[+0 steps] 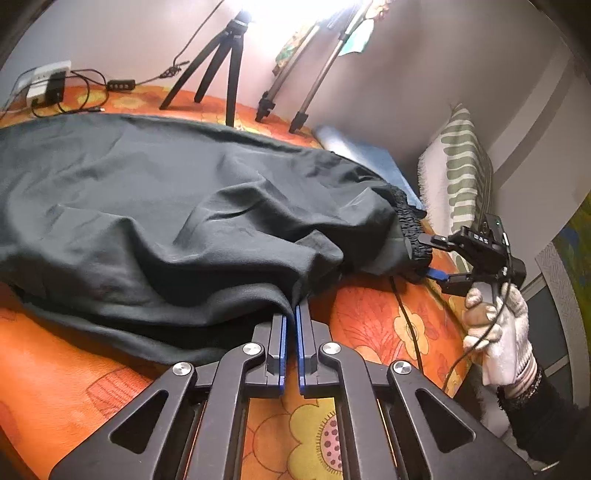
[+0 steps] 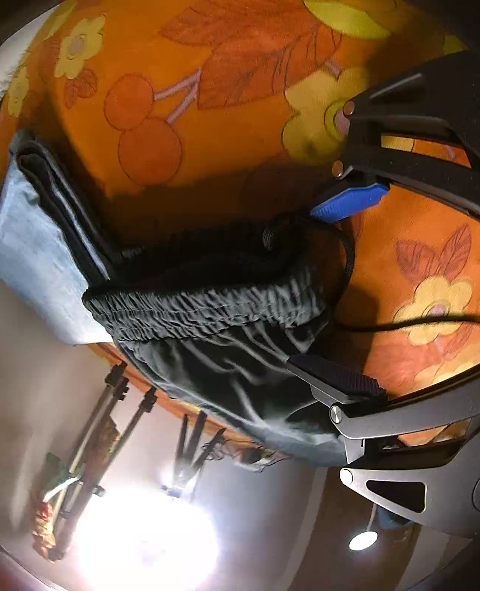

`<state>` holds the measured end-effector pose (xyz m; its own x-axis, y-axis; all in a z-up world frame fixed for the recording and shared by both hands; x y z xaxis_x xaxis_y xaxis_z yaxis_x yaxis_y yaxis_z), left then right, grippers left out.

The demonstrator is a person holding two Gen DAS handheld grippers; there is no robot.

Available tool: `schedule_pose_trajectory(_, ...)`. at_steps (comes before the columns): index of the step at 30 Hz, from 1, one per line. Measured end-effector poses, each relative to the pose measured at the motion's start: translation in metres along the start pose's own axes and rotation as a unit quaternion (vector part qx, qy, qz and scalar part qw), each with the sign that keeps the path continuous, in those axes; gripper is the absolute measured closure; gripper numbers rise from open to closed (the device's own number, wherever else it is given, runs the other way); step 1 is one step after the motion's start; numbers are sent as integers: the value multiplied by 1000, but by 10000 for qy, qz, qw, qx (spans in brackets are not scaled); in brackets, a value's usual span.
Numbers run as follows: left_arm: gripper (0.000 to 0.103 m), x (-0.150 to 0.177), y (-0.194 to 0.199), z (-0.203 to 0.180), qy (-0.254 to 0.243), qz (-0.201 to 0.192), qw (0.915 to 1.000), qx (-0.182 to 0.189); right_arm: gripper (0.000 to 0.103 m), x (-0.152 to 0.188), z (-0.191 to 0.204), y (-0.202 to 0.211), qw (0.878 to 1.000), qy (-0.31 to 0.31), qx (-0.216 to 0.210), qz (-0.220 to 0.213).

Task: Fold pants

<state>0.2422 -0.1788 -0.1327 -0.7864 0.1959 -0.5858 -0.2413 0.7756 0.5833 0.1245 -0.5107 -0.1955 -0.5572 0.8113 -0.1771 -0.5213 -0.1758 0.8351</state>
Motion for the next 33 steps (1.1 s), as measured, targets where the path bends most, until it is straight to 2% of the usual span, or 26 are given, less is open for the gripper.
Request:
schedule_pose_trajectory(2, 101, -1, 9, -8, -189, -80, 9998, -55, 31, -3, 2, 0, 9999, -143, -56, -62)
schedule_pose_trajectory(3, 101, -1, 13, -13, -296, -117, 9995, -86, 40, -5, 3, 0, 9997, -198, -60, -87)
schedule_pose_trajectory(4, 101, 0, 19, -19, -444, -156, 9988, -123, 55, -6, 4, 0, 9997, -216, -48, -101)
schedule_pose_trajectory(7, 101, 4, 33, -33, -755, -217, 9967, -207, 74, -14, 11, 10, 9997, -138, -55, -210)
schedule_pose_trajectory(13, 103, 24, 27, -37, -1018, 92, 9945, -238, 80, -33, 37, 65, 9934, 586, 225, -959)
schedule_pose_trajectory(15, 103, 32, 21, -31, -951, 251, 9948, -250, 80, -35, 34, 71, 9914, 708, 475, -994)
schedule_pose_trajectory(18, 103, 34, 23, -25, -745, 247, 9967, -203, 80, -28, 24, 61, 9903, 797, 787, -821)
schedule_pose_trajectory(21, 102, 30, 29, -21, -627, 240, 9975, -214, 80, -26, 6, 53, 9930, 551, 763, -718)
schedule_pose_trajectory(24, 88, 27, 30, -17, -496, 244, 9981, -286, 75, -26, 2, 46, 9951, 423, 675, -594)
schedule_pose_trajectory(26, 86, 25, 26, -15, -317, 248, 9990, -183, 72, -23, 5, 47, 9939, 518, 742, -624)
schedule_pose_trajectory(27, 86, 24, 22, -15, -260, 263, 9992, -141, 63, -22, 6, 48, 9940, 537, 717, -621)
schedule_pose_trajectory(28, 83, 24, 18, -15, -219, 305, 9993, -93, 51, -20, 6, 51, 9944, 512, 675, -629)
schedule_pose_trajectory(30, 75, 26, 7, -17, -226, 402, 9989, -34, 41, -16, 5, 57, 9950, 435, 588, -680)
schedule_pose_trajectory(33, 75, 27, -8, -20, -256, 465, 9985, -94, 41, -11, 7, 58, 9958, 376, 535, -642)
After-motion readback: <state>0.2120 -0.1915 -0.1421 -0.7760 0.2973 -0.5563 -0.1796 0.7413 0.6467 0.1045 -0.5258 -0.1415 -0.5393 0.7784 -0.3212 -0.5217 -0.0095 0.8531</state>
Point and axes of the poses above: each gripper's, at about its wrist camera, not at the fingertips, and y roughly against the way its jaws point, z to its left, x to its underside, the point moved 3 cm from there along -y, roughly the way its jaws point, and after that the axes turned 8 degrees about x, right-handed, at the moved point
